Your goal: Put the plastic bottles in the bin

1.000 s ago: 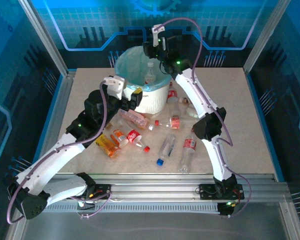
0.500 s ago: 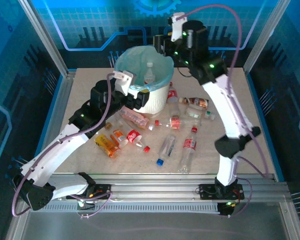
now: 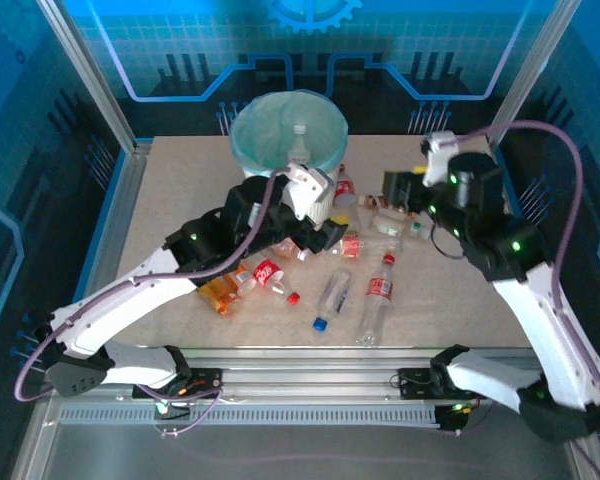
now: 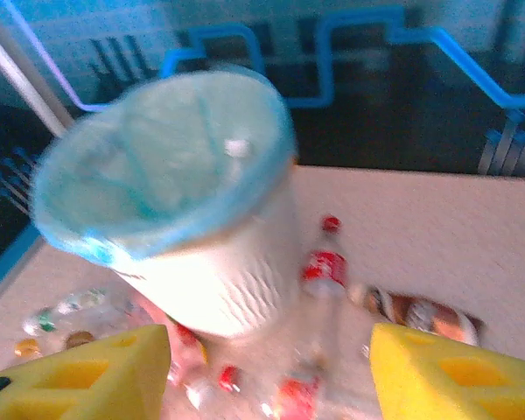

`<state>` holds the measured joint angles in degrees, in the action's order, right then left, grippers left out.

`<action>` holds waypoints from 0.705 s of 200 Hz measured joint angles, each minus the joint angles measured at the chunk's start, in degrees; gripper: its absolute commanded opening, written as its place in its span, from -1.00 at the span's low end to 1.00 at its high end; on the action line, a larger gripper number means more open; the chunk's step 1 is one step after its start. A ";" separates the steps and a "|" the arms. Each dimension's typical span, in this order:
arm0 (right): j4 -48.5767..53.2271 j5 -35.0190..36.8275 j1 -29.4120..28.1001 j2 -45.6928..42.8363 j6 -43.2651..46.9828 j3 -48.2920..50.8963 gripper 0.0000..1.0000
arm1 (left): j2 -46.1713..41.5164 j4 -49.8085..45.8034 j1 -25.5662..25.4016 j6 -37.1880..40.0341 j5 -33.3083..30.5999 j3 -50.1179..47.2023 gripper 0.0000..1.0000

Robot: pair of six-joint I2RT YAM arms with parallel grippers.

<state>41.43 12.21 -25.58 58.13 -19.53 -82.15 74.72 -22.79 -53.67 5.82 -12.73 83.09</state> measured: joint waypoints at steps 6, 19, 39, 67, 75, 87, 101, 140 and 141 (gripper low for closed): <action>0.66 -0.02 1.36 -2.25 -0.37 1.99 0.24 | 0.76 -0.31 -0.94 0.20 -0.11 0.39 0.88; 1.77 -0.44 4.11 -6.03 -1.14 5.46 0.24 | 2.73 -1.11 -2.84 0.57 -0.39 1.40 0.88; 3.45 -1.60 7.43 -10.14 -1.97 10.40 0.23 | 5.79 -1.57 -5.51 0.92 -0.50 2.38 0.88; 4.57 -4.17 11.19 -12.94 -2.64 18.97 0.21 | 8.92 -1.55 -8.52 2.29 0.02 2.45 0.87; 4.57 -5.33 12.35 -13.55 -2.78 21.84 0.21 | 9.68 -1.38 -9.20 2.75 0.57 2.45 0.87; 4.68 -7.85 14.60 -14.32 -2.97 26.29 0.21 | 10.51 -1.01 -9.88 3.21 1.33 2.43 0.87; 5.18 -11.10 17.73 -14.53 -3.04 30.05 0.20 | 11.32 0.02 -10.32 3.67 2.43 2.25 0.87; 5.03 -18.60 24.20 -14.93 -3.45 35.01 0.17 | 13.62 4.20 -10.36 5.16 5.55 1.01 0.87; 5.03 -18.71 24.24 -14.95 -3.45 35.06 0.17 | 13.66 4.26 -10.36 5.18 5.62 0.96 0.87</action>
<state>46.46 -6.50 -1.34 43.18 -22.98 -47.09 88.38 -18.52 -64.03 11.00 -7.11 84.05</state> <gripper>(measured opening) 0.588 0.935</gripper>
